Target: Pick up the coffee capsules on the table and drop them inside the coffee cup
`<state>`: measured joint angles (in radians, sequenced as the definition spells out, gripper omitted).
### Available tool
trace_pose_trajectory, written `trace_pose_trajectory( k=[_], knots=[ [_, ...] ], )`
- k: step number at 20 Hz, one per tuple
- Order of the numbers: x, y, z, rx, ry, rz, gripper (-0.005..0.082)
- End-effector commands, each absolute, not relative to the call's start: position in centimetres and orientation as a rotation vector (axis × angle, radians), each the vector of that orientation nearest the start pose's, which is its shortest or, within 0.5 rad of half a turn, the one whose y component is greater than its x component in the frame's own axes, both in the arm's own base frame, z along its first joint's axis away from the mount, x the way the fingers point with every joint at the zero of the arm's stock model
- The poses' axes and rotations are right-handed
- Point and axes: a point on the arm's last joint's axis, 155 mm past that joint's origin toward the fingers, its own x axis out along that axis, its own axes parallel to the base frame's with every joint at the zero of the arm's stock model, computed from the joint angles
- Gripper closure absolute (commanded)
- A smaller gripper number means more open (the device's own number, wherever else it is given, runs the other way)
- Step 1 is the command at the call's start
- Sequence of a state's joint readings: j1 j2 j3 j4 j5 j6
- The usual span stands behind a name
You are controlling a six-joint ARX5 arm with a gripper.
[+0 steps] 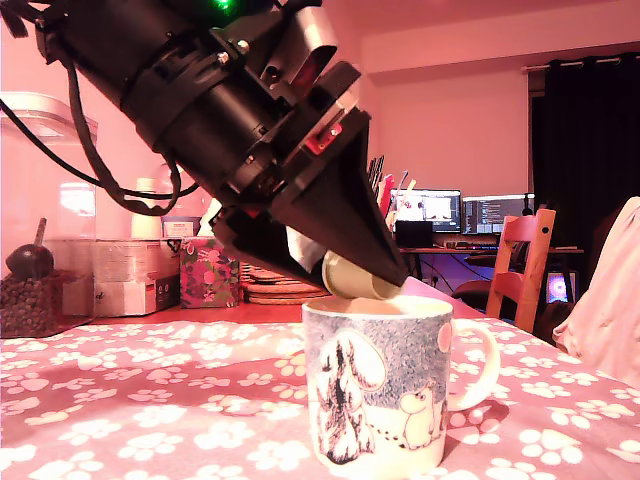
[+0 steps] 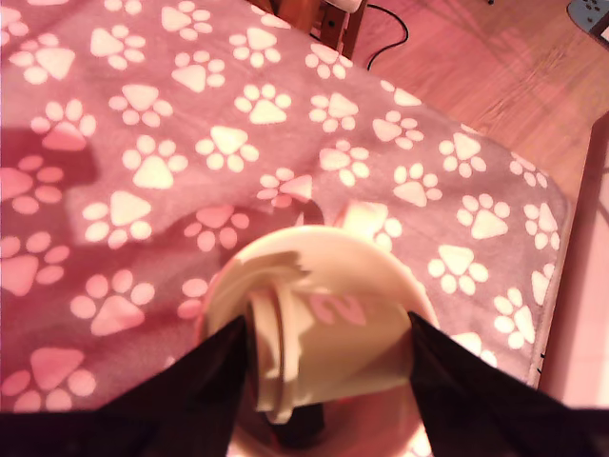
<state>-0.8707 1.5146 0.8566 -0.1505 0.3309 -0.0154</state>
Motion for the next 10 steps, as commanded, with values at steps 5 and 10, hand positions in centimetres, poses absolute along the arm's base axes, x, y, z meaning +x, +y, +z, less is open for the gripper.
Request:
trace_pose_trajectory(
  k=[5, 10],
  knots=[
    [21.28, -34.69, 8.37, 0.228, 0.848, -1.129, 0.0424],
    [20.86, -34.05, 7.66, 0.233, 0.897, -1.111, 0.0062]
  ],
)
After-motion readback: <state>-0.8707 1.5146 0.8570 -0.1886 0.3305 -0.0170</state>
